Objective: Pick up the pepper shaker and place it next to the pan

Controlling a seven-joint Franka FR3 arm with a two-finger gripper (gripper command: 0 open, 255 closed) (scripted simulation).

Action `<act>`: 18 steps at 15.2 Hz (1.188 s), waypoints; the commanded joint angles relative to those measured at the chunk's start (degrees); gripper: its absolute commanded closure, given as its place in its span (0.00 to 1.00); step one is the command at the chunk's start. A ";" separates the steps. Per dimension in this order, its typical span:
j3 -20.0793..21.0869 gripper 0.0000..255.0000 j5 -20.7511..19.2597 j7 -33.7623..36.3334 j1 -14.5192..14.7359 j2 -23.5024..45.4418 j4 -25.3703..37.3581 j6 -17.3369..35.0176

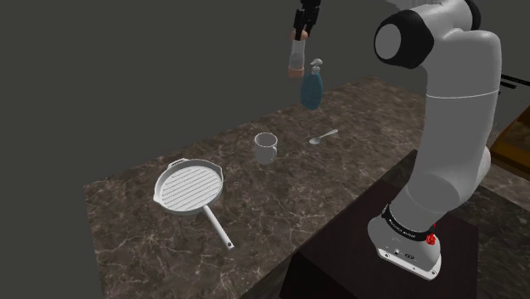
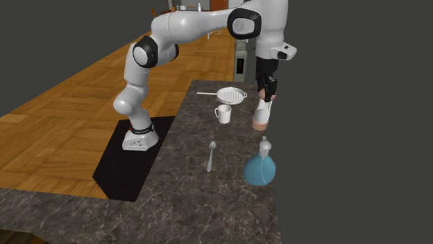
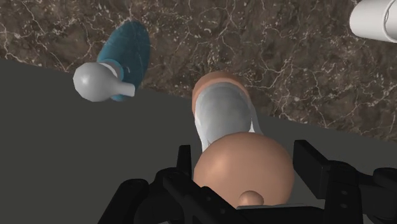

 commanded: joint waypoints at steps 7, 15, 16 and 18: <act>0.11 1.00 0.54 1.04 -0.60 1.36 7.80 -6.36; 1.96 1.00 -7.49 9.37 10.40 -21.16 -23.80 4.02; 2.55 1.00 -8.22 10.65 11.20 -23.26 -26.35 4.61; 3.86 1.00 -9.48 13.25 12.61 -27.20 -30.99 5.56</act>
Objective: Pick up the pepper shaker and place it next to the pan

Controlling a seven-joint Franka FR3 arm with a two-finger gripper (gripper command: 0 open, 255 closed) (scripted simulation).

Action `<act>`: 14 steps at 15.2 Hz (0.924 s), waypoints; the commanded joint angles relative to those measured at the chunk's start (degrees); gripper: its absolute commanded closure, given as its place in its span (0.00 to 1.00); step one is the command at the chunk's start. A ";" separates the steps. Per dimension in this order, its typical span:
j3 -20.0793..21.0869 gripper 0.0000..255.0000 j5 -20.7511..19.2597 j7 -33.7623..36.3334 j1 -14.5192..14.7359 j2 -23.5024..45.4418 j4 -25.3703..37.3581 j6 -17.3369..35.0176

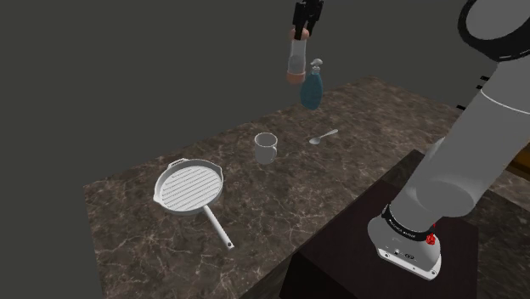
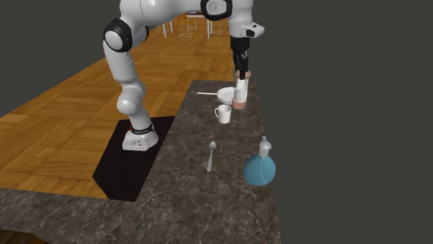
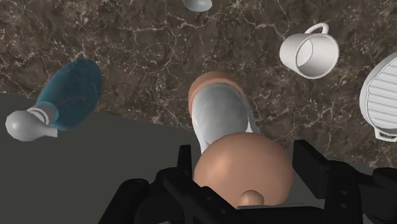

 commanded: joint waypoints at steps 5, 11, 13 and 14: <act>4.45 1.00 -2.69 7.90 3.41 -10.53 -12.29 2.25; 9.63 1.00 -3.23 15.72 5.90 -18.82 -20.69 2.45; 11.46 1.00 -3.02 18.30 6.69 -21.14 -22.88 2.31; 12.38 1.00 -2.85 19.60 7.09 -22.22 -23.87 2.21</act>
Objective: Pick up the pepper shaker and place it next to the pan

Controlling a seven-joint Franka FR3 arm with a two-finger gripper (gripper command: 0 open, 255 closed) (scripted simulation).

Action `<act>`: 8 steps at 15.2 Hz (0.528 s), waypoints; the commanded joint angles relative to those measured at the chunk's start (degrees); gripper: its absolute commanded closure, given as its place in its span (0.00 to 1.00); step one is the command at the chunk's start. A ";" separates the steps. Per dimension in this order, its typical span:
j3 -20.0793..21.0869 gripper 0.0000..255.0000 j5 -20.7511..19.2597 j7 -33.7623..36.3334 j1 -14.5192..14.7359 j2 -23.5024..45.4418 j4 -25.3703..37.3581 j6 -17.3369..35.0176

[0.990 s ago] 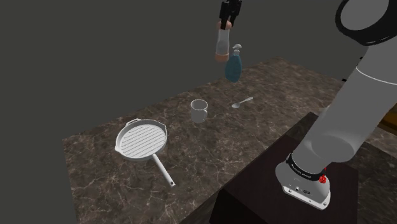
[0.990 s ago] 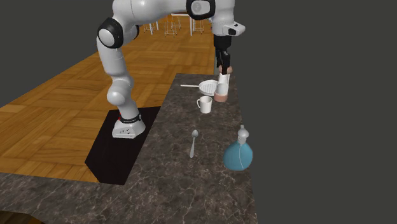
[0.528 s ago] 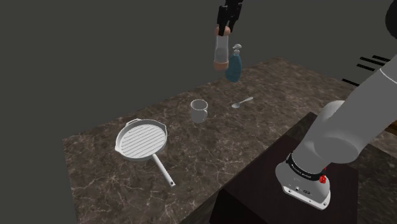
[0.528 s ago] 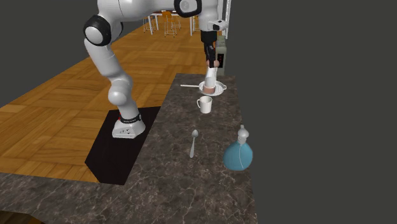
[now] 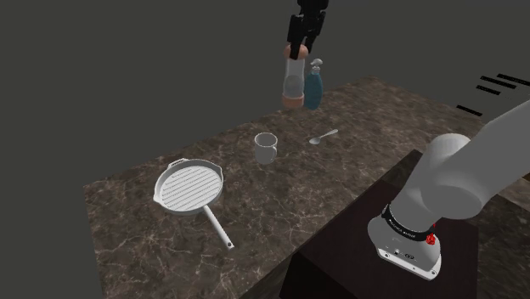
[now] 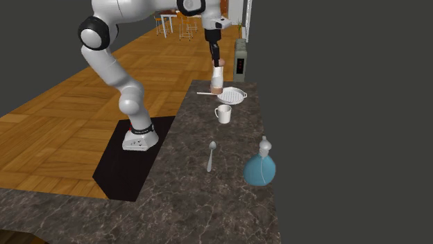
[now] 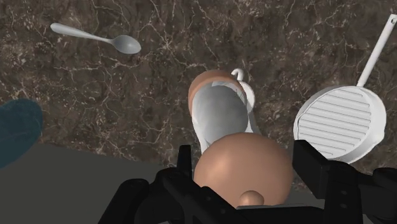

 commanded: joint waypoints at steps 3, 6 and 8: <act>3.76 1.00 0.86 5.25 1.57 -4.08 -3.54 -0.54; 6.69 1.00 1.87 9.15 2.79 -6.52 -5.50 -0.99; 8.69 1.00 2.67 11.78 3.63 -7.88 -6.48 -1.31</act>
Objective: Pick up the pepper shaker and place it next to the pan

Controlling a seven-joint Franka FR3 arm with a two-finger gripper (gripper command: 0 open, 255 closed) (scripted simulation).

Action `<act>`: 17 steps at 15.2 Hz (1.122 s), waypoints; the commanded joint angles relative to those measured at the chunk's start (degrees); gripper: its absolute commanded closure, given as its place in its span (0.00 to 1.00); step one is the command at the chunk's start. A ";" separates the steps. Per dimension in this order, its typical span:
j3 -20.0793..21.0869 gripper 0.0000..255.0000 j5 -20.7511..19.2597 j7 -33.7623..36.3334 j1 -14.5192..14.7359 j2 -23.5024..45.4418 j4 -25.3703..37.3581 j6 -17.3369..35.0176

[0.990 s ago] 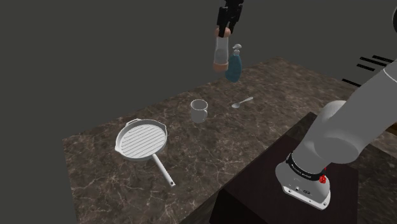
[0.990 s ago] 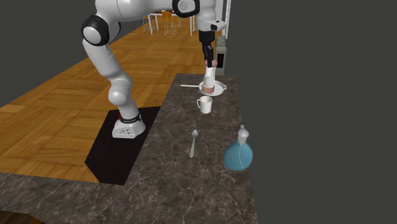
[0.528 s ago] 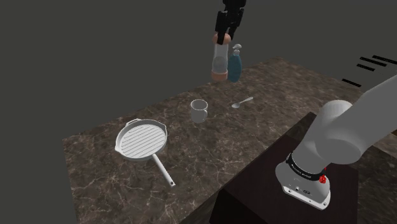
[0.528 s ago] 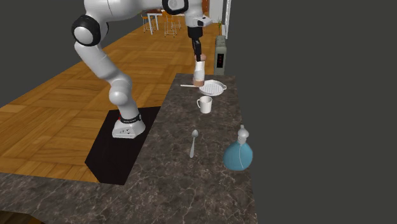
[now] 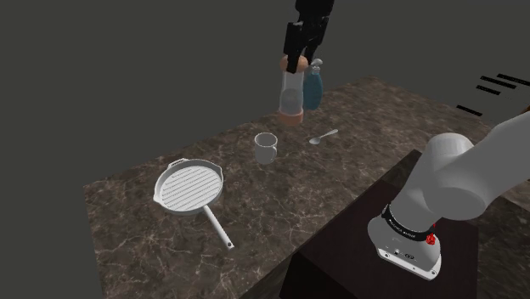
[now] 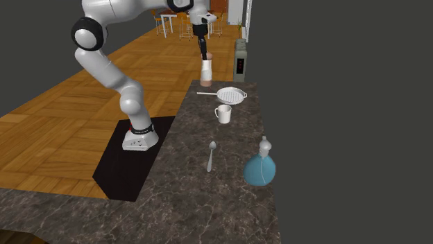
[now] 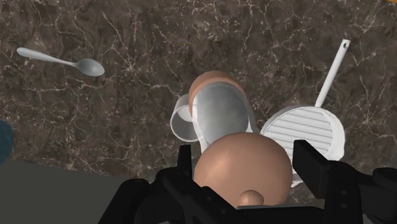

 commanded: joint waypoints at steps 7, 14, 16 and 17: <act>2.90 1.00 1.32 3.61 1.23 -2.96 -6.57 3.70; 3.06 1.00 1.53 3.54 1.36 -4.09 -12.89 8.90; 3.11 1.00 1.59 3.52 1.40 -4.31 -14.60 10.39; 3.14 1.00 1.62 3.51 1.41 -4.40 -15.44 11.14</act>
